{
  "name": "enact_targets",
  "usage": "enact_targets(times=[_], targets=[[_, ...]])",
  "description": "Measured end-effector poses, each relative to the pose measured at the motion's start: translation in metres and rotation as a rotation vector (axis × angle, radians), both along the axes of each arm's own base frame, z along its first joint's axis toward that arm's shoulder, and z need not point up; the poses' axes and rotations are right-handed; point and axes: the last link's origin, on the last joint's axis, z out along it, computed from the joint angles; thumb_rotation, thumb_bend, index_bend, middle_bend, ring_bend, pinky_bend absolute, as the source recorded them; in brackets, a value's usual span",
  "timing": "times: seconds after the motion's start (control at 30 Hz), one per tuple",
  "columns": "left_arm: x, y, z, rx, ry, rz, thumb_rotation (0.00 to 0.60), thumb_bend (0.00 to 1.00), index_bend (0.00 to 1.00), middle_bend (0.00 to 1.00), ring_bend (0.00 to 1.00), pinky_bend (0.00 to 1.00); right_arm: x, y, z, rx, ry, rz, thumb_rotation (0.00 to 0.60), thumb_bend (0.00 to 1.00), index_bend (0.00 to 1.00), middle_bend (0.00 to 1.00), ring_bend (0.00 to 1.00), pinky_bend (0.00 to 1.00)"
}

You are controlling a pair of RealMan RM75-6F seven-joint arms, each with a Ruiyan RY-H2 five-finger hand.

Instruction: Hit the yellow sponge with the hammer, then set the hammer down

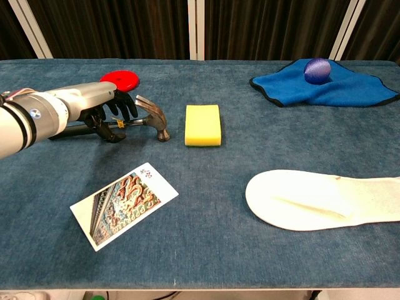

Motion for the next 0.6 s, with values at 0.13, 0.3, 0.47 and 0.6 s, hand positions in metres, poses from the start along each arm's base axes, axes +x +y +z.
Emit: enact_targets(times=[0.13, 0.3, 0.47, 0.6], targets=[[-0.0017, -0.0012, -0.0041, -0.005, -0.005, 0.012, 0.6, 0.36, 0.31, 0.32, 0.26, 0.33, -0.0006, -0.0006, -0.0003, 0.004, 0.0, -0.003, 0.6, 0.19, 0.12, 0.19, 0.05, 0.14], [-0.0007, -0.001, -0.0071, 0.002, -0.003, 0.011, 0.6, 0.37, 0.33, 0.33, 0.27, 0.35, -0.0008, -0.001, 0.0001, 0.006, 0.0, -0.002, 0.6, 0.18, 0.12, 0.19, 0.05, 0.14], [0.0007, -0.0008, -0.0086, 0.009, 0.008, 0.002, 0.6, 0.4, 0.36, 0.35, 0.28, 0.35, -0.002, -0.0001, 0.0004, 0.004, -0.004, -0.008, 0.6, 0.18, 0.12, 0.19, 0.05, 0.14], [0.0013, -0.0008, -0.0092, 0.003, 0.006, 0.002, 0.6, 0.41, 0.37, 0.36, 0.29, 0.35, -0.002, 0.0002, 0.0004, 0.004, -0.003, -0.009, 0.6, 0.18, 0.12, 0.19, 0.05, 0.14]])
